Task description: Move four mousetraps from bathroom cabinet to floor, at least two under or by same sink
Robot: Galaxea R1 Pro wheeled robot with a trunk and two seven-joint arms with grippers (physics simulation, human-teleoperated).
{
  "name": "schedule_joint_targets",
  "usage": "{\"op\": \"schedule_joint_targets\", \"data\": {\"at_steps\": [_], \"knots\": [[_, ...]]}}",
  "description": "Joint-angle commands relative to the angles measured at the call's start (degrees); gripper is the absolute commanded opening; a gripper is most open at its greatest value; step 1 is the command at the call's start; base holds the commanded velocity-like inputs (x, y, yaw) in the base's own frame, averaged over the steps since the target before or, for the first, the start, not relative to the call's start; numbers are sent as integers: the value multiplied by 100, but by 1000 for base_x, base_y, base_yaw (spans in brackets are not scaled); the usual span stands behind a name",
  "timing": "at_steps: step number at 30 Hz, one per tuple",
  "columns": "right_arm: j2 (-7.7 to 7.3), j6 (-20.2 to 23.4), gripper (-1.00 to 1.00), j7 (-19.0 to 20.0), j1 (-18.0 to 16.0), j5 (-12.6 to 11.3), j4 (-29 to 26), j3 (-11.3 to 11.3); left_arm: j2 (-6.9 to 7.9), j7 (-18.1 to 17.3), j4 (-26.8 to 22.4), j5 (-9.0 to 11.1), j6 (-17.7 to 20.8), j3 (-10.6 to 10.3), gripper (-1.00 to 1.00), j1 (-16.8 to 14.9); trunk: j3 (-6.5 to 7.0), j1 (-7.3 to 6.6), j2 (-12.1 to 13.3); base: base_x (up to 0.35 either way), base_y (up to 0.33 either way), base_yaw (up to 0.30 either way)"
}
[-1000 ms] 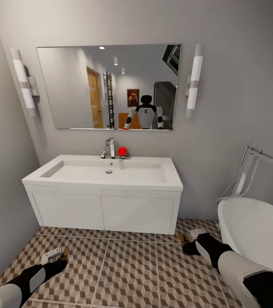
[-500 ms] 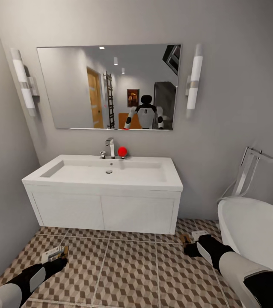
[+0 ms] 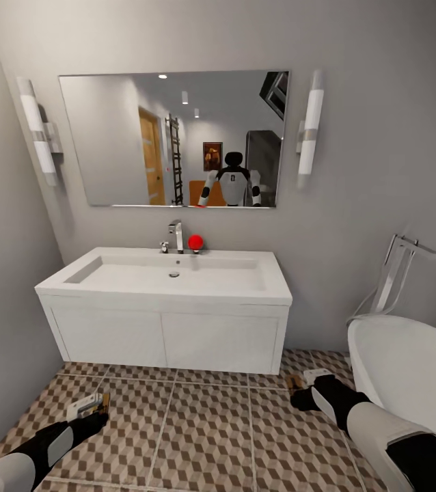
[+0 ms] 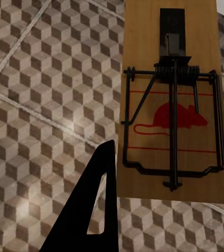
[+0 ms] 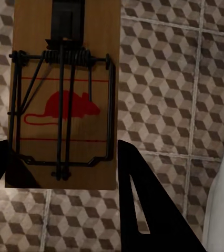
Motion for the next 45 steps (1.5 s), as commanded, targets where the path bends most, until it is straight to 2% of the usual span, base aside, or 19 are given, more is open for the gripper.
{"op": "schedule_joint_targets", "data": {"at_steps": [1, 13, 36, 45], "knots": [[0, 34, -100, 11, -2, -67, -11, 47, 2, -3, -7, 46, 31, -31, -100, -1, -6, 0, -3, 0, 0, 0], [7, 37, -100, 30, -2, -65, -11, 49, -103, -3, -6, 46, 39, -38, -100, -1, -204, 241, -445, 0, 0, 0], [23, -11, -100, 31, -2, -63, 199, 49, -111, -3, 19, 46, 75, -39, -100, -2, -617, 746, -1367, 0, 0, 0], [42, -779, -100, 23, 4, -66, 828, 41, -96, 69, 27, 28, 44, -46, -100, 0, -778, 944, -1728, 0, 0, 0]]}}
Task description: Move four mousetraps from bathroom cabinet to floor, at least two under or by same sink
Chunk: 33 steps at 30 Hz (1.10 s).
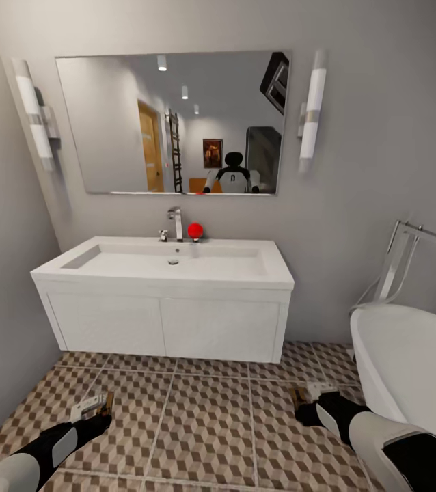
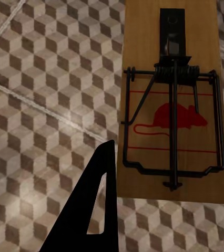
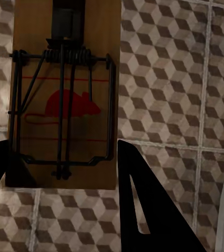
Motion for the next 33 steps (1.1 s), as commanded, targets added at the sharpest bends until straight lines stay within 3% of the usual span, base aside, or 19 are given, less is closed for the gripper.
{"op": "schedule_joint_targets", "data": {"at_steps": [1, 15, 18, 23, 25, 33], "knots": [[2, -13, -100, 4, -5, -79, 29, 49, 4, 2, -9, 45, 23, -37, -100, -4, -24, 22, -45, 0, 0, 0], [118, -52, -100, -46, 108, -80, 109, 48, 23, 7, -226, 16, 15, -63, -100, -9, -275, 330, -606, 0, 0, 0], [118, -55, -100, -48, 133, -80, 109, 48, 23, 10, -437, -107, 43, -65, -100, -5, -329, 395, -726, 0, 0, 0], [118, -64, -100, -49, 151, -80, 109, 48, 10, 21, -725, -619, 64, -54, -100, -5, -419, 505, -927, 0, 0, 0], [116, -68, -100, -49, 153, -80, 109, 48, 8, 25, -849, -737, 67, -49, -100, -4, -455, 549, -1007, 0, 0, 0], [117, -76, -100, -49, 154, -80, 109, 48, 9, 29, -1228, -856, 125, -44, -100, -6, -599, 725, -1328, 0, 0, 0]]}}
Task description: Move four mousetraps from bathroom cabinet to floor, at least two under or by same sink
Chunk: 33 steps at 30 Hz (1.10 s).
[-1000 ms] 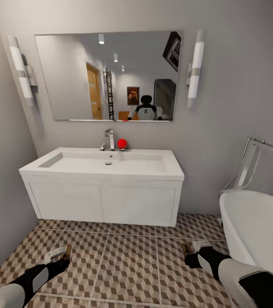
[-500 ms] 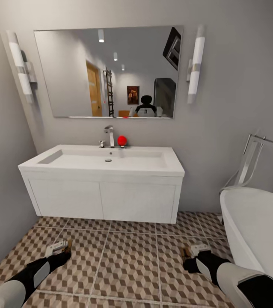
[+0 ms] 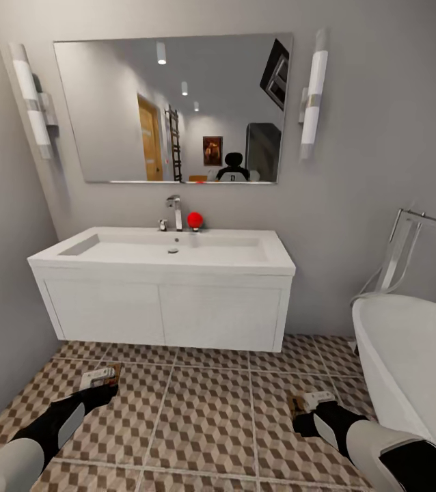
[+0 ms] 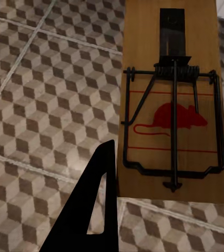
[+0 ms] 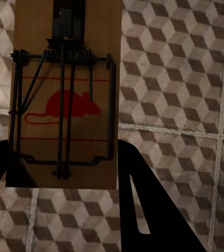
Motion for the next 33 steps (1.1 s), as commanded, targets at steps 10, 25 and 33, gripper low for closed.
{"op": "schedule_joint_targets", "data": {"at_steps": [10, 25, 33], "knots": [[6, -2, -100, 8, -6, -80, 6, 50, -8, 6, -82, 25, 246, -33, -100, -4, -186, 219, -405, 0, 0, 0], [59, -144, -100, 8, 2, -73, 6, 50, -42, 6, -158, 9, 277, -40, -100, -2, -455, 549, -1007, 0, 0, 0], [46, -503, -100, 2, 2, -53, -27, 31, -129, 6, -161, -265, 455, -38, -100, 0, -599, 725, -1328, 0, 0, 0]]}}
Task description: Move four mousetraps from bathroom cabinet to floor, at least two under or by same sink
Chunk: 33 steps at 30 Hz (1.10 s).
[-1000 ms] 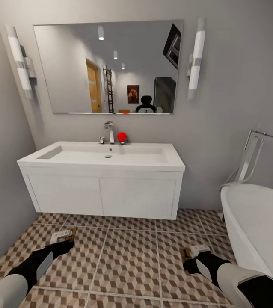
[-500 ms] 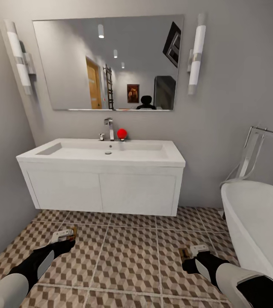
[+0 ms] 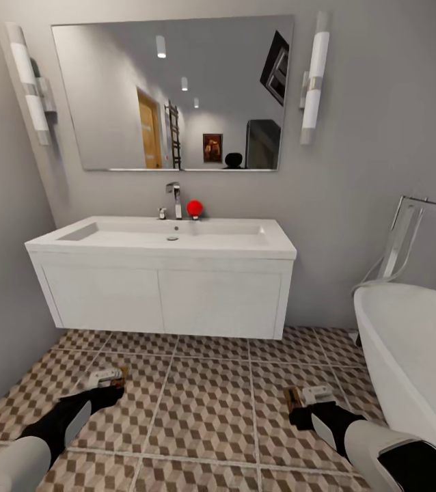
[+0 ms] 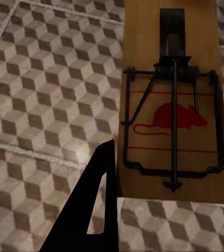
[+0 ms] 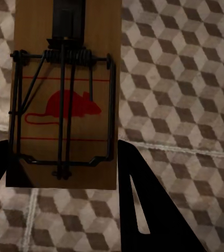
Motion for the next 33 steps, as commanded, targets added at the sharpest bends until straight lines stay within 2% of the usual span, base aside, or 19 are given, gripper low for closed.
{"op": "schedule_joint_targets", "data": {"at_steps": [1, 6, 9, 19, 23, 26, 30, 33], "knots": [[-1, -29, -100, 8, -6, -82, -9, 47, -18, 7, -8, -60, 63, -30, -100, -3, -24, 22, -44, 0, 0, 0], [22, -90, -100, 6, -6, -148, -168, 53, -60, 7, -5, -345, 112, -24, -100, -5, -114, 131, -245, 0, 0, 0], [48, -93, -100, 2, -6, -206, -271, 60, -70, 7, -6, -403, 124, -27, -100, -5, -168, 197, -365, 0, 0, 0], [75, -113, -100, -142, -6, -260, -347, 60, -100, 7, -7, -446, 133, -25, -100, -4, -347, 417, -766, 0, 0, 0], [72, -275, -100, -278, -6, -276, -351, 40, -144, 7, -2, -452, 130, -23, -100, -2, -419, 505, -927, 0, 0, 0], [69, -459, -100, -457, -6, -280, -352, -67, -158, 7, 1, -454, 129, -22, -100, -5, -473, 571, -1047, 0, 0, 0], [59, -602, -100, -687, -6, -278, -352, -370, -167, 7, 2, -455, 126, -21, -100, -4, -545, 658, -1207, 0, 0, 0], [48, -640, -100, -740, -6, -271, -351, -505, -169, 7, 2, -455, 125, -21, -100, -5, -599, 724, -1328, 0, 0, 0]]}}
